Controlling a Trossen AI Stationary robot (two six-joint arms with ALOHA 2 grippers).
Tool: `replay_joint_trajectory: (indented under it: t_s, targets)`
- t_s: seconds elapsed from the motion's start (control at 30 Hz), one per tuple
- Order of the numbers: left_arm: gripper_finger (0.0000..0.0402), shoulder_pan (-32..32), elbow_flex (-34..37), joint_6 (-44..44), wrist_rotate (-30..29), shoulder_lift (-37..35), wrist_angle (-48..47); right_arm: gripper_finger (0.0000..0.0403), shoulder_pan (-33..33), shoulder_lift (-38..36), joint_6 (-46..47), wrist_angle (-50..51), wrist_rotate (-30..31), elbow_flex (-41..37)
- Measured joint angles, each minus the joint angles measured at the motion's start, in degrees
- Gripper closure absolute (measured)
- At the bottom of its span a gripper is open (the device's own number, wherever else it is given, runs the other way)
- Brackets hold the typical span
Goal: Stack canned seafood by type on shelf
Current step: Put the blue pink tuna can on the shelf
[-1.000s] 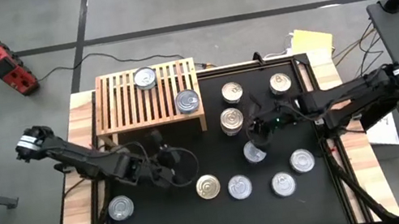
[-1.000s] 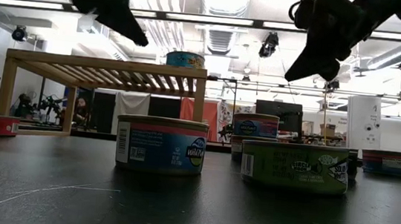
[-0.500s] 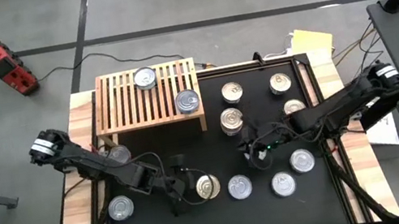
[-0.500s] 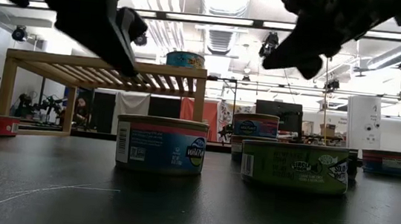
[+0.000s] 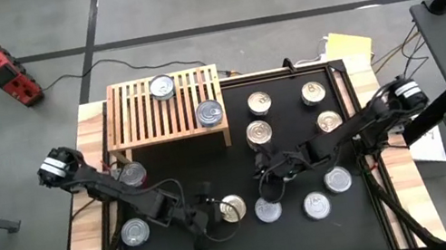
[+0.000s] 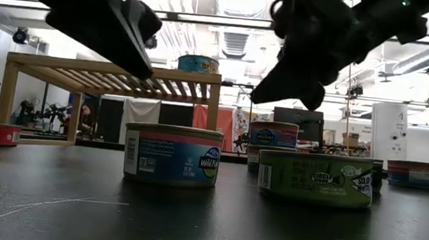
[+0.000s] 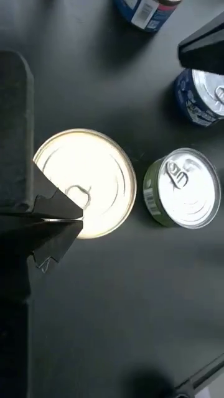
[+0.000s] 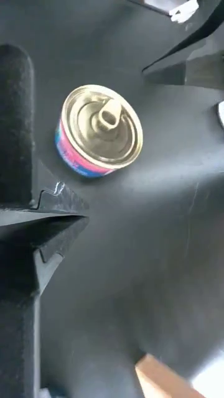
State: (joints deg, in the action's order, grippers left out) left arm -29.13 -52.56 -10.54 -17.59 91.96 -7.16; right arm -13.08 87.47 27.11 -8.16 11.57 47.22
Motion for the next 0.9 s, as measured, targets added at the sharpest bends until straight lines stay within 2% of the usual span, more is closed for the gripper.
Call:
replay_joint_trajectory:
  t_s: [0.27, 0.53, 0.9]
  targets:
    - [0.0401, -1.3, 0.1, -5.5, -1.0, 2.3, 0.9, 0.0394, -1.9, 4.7, 3.0, 0.2, 0.0, 4.0]
    - [0.0401, -2.0, 0.1, -6.7, -2.4, 5.8, 1.7, 0.0394, -4.0, 5.2, 6.5, 0.7, 0.1, 4.7]
    - [0.0401, -2.2, 0.0, -7.7, -3.5, 7.2, 3.0, 0.0389, -4.3, 5.9, 13.4, 1.0, 0.0, 4.4]
